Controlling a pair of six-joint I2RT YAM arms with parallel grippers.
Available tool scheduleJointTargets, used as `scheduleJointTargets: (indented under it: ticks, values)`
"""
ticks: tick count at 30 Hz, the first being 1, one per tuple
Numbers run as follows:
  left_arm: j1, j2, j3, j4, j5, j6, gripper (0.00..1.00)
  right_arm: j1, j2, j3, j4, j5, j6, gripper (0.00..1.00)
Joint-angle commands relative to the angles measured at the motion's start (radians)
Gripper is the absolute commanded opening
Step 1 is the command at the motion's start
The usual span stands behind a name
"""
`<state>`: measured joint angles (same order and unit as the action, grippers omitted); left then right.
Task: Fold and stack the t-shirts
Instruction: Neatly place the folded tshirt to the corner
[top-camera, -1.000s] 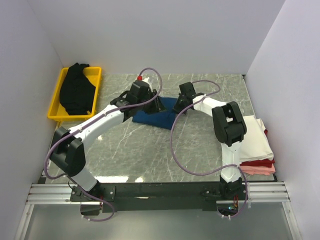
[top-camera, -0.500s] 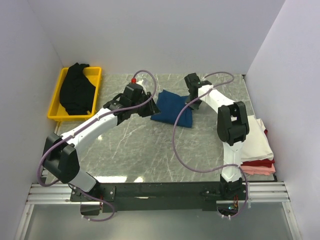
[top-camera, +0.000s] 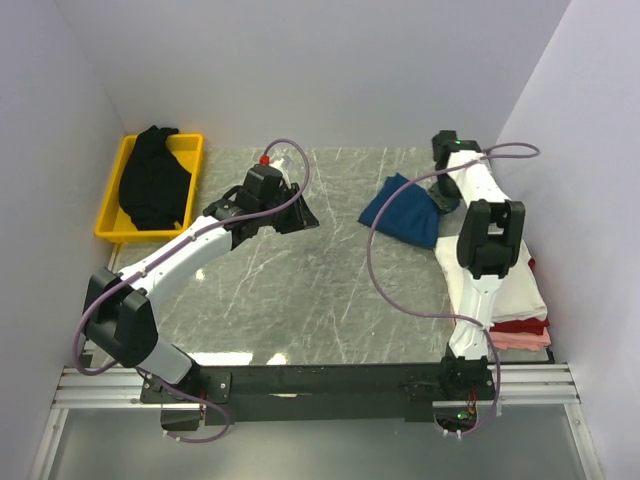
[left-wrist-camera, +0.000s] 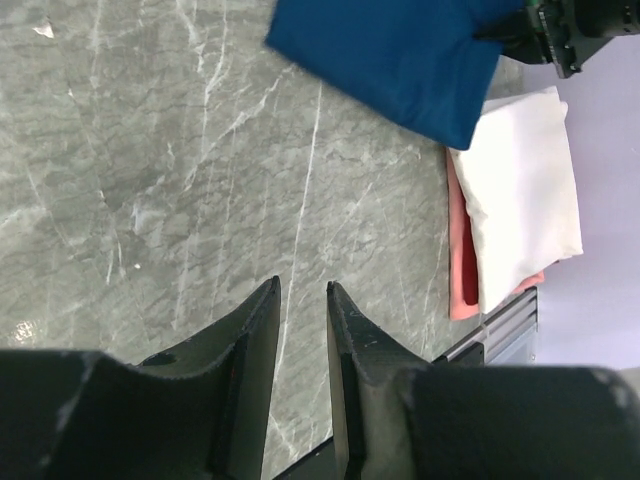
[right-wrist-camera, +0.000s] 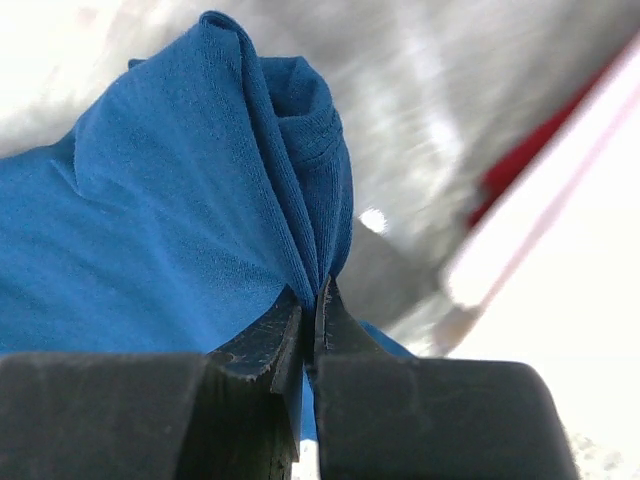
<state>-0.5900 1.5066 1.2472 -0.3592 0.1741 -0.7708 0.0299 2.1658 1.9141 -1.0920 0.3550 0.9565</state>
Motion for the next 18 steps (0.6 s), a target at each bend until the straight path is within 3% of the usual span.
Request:
scheduleJointTargets:
  ticks: [1, 18]
  values:
    - [0.002, -0.037, 0.029, 0.012, 0.033, 0.019, 0.31, -0.061, -0.087, 0.016, -0.092, 0.058, 0.073, 0.00]
    - [0.001, -0.006, 0.072, 0.006, 0.065, 0.001, 0.30, -0.206, -0.287, -0.023, -0.233, 0.121, 0.203, 0.00]
